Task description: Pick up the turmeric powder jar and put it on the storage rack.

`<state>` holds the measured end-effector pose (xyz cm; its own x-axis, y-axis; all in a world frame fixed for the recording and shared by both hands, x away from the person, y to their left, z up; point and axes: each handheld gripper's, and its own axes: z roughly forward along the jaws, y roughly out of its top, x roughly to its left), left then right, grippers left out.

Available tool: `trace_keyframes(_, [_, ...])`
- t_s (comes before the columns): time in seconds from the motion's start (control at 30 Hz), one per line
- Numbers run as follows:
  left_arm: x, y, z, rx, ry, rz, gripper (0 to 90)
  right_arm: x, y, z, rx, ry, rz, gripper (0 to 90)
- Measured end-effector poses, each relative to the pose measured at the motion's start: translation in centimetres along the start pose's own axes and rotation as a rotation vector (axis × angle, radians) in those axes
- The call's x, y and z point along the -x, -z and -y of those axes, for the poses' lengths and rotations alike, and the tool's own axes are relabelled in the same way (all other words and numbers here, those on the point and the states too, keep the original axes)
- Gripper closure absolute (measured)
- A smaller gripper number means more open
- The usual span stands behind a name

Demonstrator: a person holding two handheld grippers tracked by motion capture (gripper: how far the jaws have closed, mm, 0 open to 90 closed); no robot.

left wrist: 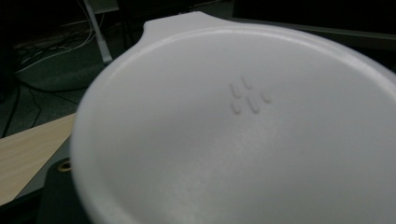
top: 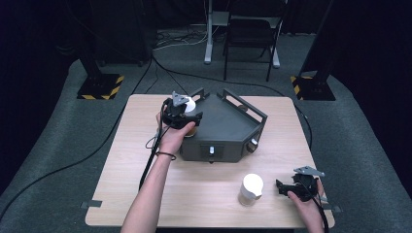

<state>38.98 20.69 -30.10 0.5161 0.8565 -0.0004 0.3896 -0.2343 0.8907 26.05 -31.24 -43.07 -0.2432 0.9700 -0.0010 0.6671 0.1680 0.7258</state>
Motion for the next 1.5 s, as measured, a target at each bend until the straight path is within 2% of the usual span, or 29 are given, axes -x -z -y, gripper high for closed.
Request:
trace_keyframes(0.13, [-0.1, 0.3, 0.1, 0.011, 0.008, 0.007, 15.3, 0.0, 0.0, 0.0, 0.0, 0.0, 0.0, 0.0])
trace_keyframes(0.33, [-0.2, 0.8, -0.2, -0.005, 0.013, 0.018, 7.1, 0.0, 0.0, 0.0, 0.0, 0.0, 0.0, 0.0])
trace_keyframes(0.5, [-0.4, 1.8, 0.2, 0.018, 0.021, 0.022, 6.2, 0.0, 0.0, 0.0, 0.0, 0.0, 0.0, 0.0])
trace_keyframes(0.9, [-0.4, 4.3, 1.1, 0.039, -0.009, 0.05, 5.4, 0.0, 0.0, 0.0, 0.0, 0.0, 0.0, 0.0])
trace_keyframes(1.07, [-0.5, 4.9, 1.9, 0.031, -0.015, 0.045, 5.0, 0.0, 0.0, 0.0, 0.0, 0.0, 0.0, 0.0])
trace_keyframes(1.13, [-0.8, 5.5, 2.9, 0.033, -0.006, 0.046, 5.0, 0.0, 0.0, 0.0, 0.0, 0.0, 0.0, 0.0])
trace_keyframes(1.3, [-0.8, 6.3, 4.1, 0.028, -0.016, 0.033, 4.9, 0.0, 0.0, 0.0, 0.0, 0.0, 0.0, 0.0])
trace_keyframes(1.5, [-0.9, 7.6, 6.6, 0.03, -0.025, 0.012, 5.0, 0.0, 0.0, 0.0, 0.0, 0.0, 0.0, 0.0])
